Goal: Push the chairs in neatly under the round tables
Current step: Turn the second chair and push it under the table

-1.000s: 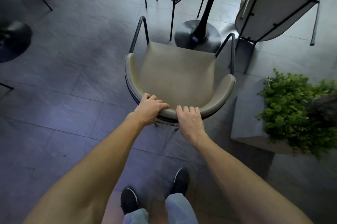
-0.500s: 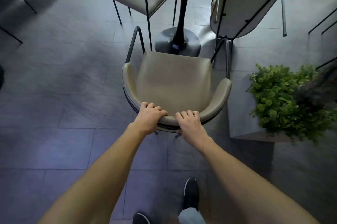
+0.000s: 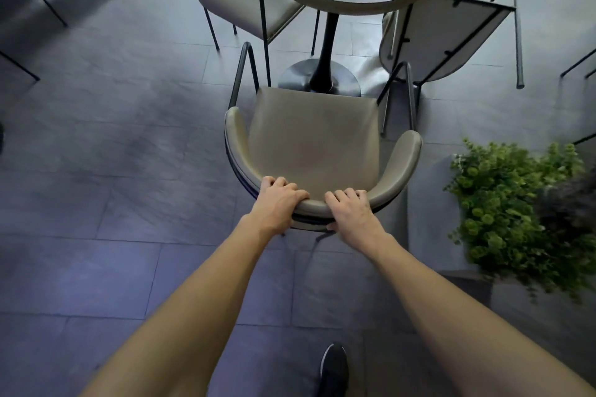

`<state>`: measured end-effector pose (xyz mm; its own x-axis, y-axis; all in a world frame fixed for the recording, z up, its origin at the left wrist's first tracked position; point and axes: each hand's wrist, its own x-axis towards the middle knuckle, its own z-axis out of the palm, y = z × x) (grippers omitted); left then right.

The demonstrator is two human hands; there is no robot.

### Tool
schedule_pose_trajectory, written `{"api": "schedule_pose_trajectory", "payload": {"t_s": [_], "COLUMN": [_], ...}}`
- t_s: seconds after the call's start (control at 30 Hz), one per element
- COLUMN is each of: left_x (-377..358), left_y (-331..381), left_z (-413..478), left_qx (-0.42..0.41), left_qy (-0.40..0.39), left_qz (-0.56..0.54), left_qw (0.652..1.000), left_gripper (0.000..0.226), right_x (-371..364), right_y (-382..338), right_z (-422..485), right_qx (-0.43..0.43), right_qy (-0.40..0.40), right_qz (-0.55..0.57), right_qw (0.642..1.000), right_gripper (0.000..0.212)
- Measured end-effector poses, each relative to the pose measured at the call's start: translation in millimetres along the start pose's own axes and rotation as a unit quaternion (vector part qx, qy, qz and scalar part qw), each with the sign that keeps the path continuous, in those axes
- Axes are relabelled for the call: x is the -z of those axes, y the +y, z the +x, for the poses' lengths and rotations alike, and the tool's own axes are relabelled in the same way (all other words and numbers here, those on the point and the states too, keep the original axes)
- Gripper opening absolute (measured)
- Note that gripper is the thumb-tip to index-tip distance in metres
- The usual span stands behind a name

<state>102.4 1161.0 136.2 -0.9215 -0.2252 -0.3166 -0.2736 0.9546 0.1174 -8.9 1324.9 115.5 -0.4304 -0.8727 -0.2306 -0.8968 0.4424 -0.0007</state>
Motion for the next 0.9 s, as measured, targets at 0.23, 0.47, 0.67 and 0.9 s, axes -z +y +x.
{"api": "schedule_pose_trajectory", "payload": {"t_s": [0.23, 0.47, 0.67, 0.9], "left_x": [14, 28, 41, 50], "left_y": [-19, -42, -56, -68], "left_z": [40, 75, 101, 121], "left_qx": [0.003, -0.018, -0.042, -0.056], "left_qy": [0.006, 0.008, -0.002, -0.007], "left_qz": [-0.01, -0.013, -0.025, -0.026], "left_qw": [1.0, 1.0, 0.999, 0.998], "left_gripper": [0.056, 0.059, 0.062, 0.054], "right_x": [11, 14, 19, 27], "right_y": [12, 20, 35, 41], "right_z": [41, 77, 102, 122], "right_qx": [-0.018, -0.065, -0.07, -0.081], "right_qy": [-0.012, -0.003, -0.011, -0.031], "right_qz": [-0.009, 0.006, 0.017, 0.026], "right_qw": [1.0, 0.998, 0.997, 0.996], "right_gripper": [0.047, 0.042, 0.044, 0.052]}}
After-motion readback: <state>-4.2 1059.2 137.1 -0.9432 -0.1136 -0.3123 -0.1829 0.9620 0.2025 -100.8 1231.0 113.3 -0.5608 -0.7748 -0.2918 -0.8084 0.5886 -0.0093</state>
